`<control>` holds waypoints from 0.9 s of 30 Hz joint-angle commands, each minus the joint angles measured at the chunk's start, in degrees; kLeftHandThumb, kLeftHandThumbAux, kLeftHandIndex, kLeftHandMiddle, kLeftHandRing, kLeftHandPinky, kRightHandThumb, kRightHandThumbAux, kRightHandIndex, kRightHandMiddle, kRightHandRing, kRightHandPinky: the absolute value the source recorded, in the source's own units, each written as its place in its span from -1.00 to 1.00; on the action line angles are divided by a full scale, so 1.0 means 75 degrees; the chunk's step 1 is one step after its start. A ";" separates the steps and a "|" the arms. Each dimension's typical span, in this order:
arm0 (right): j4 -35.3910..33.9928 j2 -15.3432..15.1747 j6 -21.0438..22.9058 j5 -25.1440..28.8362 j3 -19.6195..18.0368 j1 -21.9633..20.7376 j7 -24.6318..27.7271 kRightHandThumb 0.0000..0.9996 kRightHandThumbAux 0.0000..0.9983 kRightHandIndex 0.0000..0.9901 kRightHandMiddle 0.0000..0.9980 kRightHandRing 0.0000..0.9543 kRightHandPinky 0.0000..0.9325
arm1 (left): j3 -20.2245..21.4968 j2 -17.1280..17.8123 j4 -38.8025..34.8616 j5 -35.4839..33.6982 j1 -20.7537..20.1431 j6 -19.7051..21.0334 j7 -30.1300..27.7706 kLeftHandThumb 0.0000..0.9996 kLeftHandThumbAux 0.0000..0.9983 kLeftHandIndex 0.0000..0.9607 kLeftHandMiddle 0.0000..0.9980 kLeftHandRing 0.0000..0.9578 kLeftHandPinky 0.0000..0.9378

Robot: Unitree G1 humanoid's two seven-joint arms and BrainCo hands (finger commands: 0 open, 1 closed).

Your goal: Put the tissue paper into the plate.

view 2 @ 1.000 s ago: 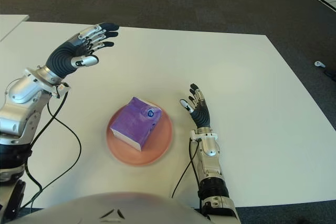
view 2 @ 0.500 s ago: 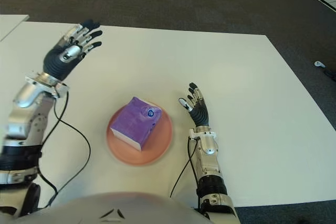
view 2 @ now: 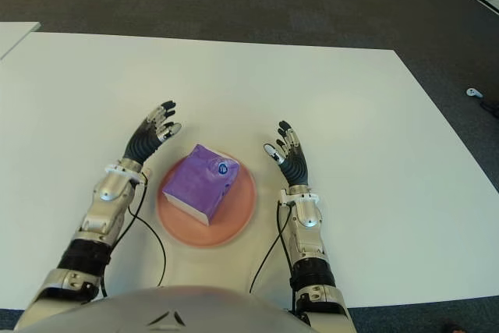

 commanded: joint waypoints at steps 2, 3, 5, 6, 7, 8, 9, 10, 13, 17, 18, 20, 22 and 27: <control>0.0534 0.0170 0.0491 0.0053 0.0089 0.0614 0.0100 -0.96 0.10 -1.00 -0.98 -1.00 -1.00 | -0.0104 -0.0207 0.0683 0.0352 0.0217 -0.0681 0.0340 -1.00 -0.02 -1.00 -1.00 -1.00 -1.00; 0.0519 0.0171 0.0511 0.0067 0.0087 0.0621 0.0116 -0.96 0.10 -1.00 -0.98 -1.00 -1.00 | -0.0126 -0.0246 0.0702 0.0388 0.0234 -0.0690 0.0377 -1.00 -0.02 -1.00 -1.00 -1.00 -1.00; 0.0479 0.0169 0.0555 0.0095 0.0081 0.0634 0.0149 -0.97 0.11 -1.00 -0.98 -1.00 -1.00 | -0.0149 -0.0297 0.0767 0.0430 0.0221 -0.0663 0.0427 -1.00 -0.05 -1.00 -1.00 -1.00 -1.00; 0.0439 0.0168 0.0598 0.0122 0.0076 0.0652 0.0172 -0.97 0.12 -1.00 -0.98 -1.00 -1.00 | -0.0171 -0.0352 0.0787 0.0460 0.0235 -0.0522 0.0481 -1.00 -0.07 -1.00 -1.00 -1.00 -1.00; 0.0411 0.0168 0.0627 0.0141 0.0074 0.0665 0.0187 -0.97 0.12 -1.00 -0.98 -1.00 -1.00 | -0.0184 -0.0389 0.0801 0.0480 0.0244 -0.0425 0.0519 -1.00 -0.09 -1.00 -1.00 -1.00 -1.00; 0.0382 0.0171 0.0659 0.0158 0.0071 0.0676 0.0193 -0.98 0.13 -1.00 -0.98 -1.00 -1.00 | -0.0198 -0.0429 0.0822 0.0506 0.0281 -0.0334 0.0573 -1.00 -0.11 -1.00 -1.00 -1.00 -1.00; 0.0364 0.0174 0.0679 0.0168 0.0069 0.0683 0.0194 -0.98 0.14 -1.00 -0.98 -1.00 -1.00 | -0.0206 -0.0454 0.0833 0.0525 0.0307 -0.0285 0.0610 -1.00 -0.12 -1.00 -1.00 -1.00 -1.00; 0.0344 0.0177 0.0699 0.0182 0.0065 0.0690 0.0198 -0.98 0.14 -1.00 -0.98 -1.00 -1.00 | -0.0200 -0.0472 0.0902 0.0541 0.0339 -0.0282 0.0652 -1.00 -0.13 -1.00 -1.00 -1.00 -1.00; 0.0297 0.0176 0.0744 0.0214 0.0055 0.0702 0.0221 -0.98 0.16 -1.00 -0.98 -1.00 -1.00 | -0.0165 -0.0497 0.1140 0.0563 0.0375 -0.0341 0.0749 -1.00 -0.14 -1.00 -1.00 -1.00 -1.00; 0.0264 0.0161 0.0777 0.0239 0.0051 0.0711 0.0271 -0.98 0.16 -1.00 -0.98 -1.00 -1.00 | -0.0059 -0.0512 0.1732 0.0566 0.0286 -0.0619 0.0947 -1.00 -0.13 -1.00 -1.00 -1.00 -1.00; 0.0259 0.0155 0.0782 0.0241 0.0052 0.0713 0.0277 -0.98 0.16 -1.00 -0.98 -1.00 -1.00 | -0.0038 -0.0520 0.1864 0.0576 0.0257 -0.0694 0.1013 -1.00 -0.13 -1.00 -1.00 -1.00 -1.00; 0.0252 0.0150 0.0787 0.0237 0.0050 0.0718 0.0271 -0.98 0.15 -1.00 -0.98 -1.00 -1.00 | -0.0021 -0.0535 0.2003 0.0588 0.0221 -0.0798 0.1103 -1.00 -0.12 -1.00 -1.00 -1.00 -1.00; 0.0247 0.0151 0.0785 0.0233 0.0048 0.0725 0.0258 -0.98 0.15 -1.00 -0.99 -1.00 -1.00 | -0.0007 -0.0550 0.2108 0.0584 0.0197 -0.0879 0.1175 -1.00 -0.12 -1.00 -1.00 -1.00 -1.00; 0.0243 0.0151 0.0794 0.0234 0.0046 0.0712 0.0255 -0.98 0.14 -1.00 -1.00 -1.00 -1.00 | 0.0060 -0.0581 0.2269 0.0544 0.0144 -0.1009 0.1326 -1.00 -0.13 -1.00 -1.00 -1.00 -1.00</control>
